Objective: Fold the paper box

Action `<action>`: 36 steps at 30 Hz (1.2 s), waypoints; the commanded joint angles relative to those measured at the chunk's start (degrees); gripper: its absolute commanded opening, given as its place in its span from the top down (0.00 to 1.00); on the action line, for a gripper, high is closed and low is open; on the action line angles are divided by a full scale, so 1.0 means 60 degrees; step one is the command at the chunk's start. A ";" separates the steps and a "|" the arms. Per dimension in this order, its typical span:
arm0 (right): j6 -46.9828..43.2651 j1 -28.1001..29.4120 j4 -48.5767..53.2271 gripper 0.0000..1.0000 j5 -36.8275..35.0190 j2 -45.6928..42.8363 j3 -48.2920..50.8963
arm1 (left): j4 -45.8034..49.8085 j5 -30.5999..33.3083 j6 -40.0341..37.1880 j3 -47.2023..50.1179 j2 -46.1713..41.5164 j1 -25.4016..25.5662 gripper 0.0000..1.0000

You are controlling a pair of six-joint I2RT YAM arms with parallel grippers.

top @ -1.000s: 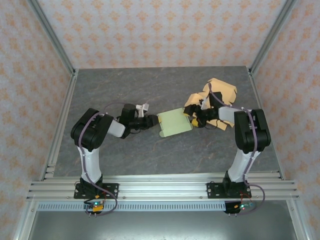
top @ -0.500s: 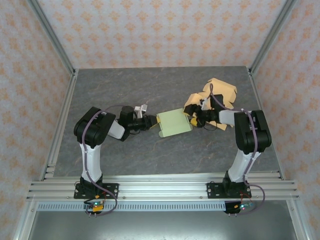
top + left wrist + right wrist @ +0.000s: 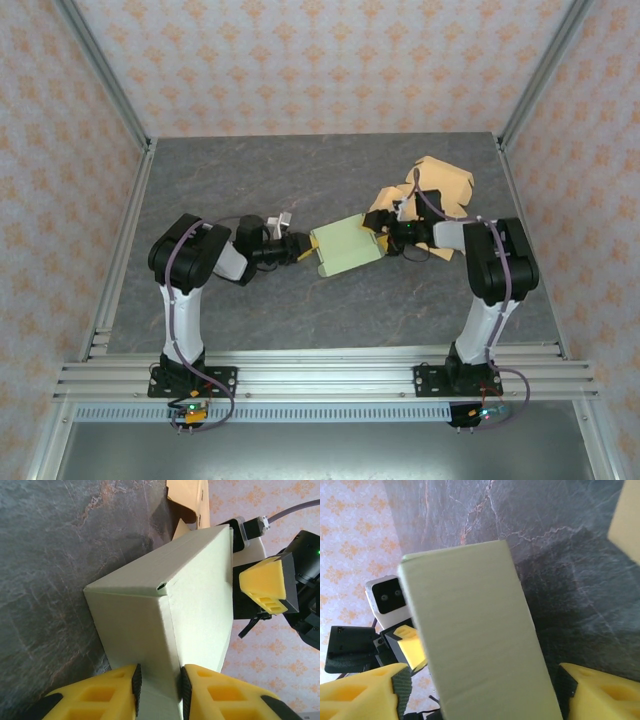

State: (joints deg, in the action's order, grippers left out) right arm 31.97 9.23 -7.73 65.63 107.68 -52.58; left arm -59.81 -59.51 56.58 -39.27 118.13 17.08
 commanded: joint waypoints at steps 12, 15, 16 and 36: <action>0.2724 0.0351 -0.0429 0.50 -0.0428 -0.0671 -0.0224 | 0.5794 0.2313 -0.3103 -0.0740 -0.3119 -0.0071 0.22; 0.3265 0.0351 0.0968 0.50 -0.1207 -0.1219 -0.0382 | 0.6573 0.4078 -0.4250 -0.0718 -0.4576 0.0014 0.11; 0.3413 0.0351 0.1365 0.50 -0.1383 -0.1346 -0.0453 | 0.6297 0.4737 -0.4792 -0.0512 -0.5018 0.0114 0.01; 0.5540 0.0409 0.2261 0.59 -0.1195 -0.1860 -0.0833 | 0.5778 0.5953 -1.4060 0.0642 -0.5628 0.2263 0.06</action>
State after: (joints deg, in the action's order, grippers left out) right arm 63.48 11.33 3.66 58.67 98.39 -56.05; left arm -28.99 -26.83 -18.13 -32.93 82.65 28.93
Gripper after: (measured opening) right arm 0.434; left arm 0.941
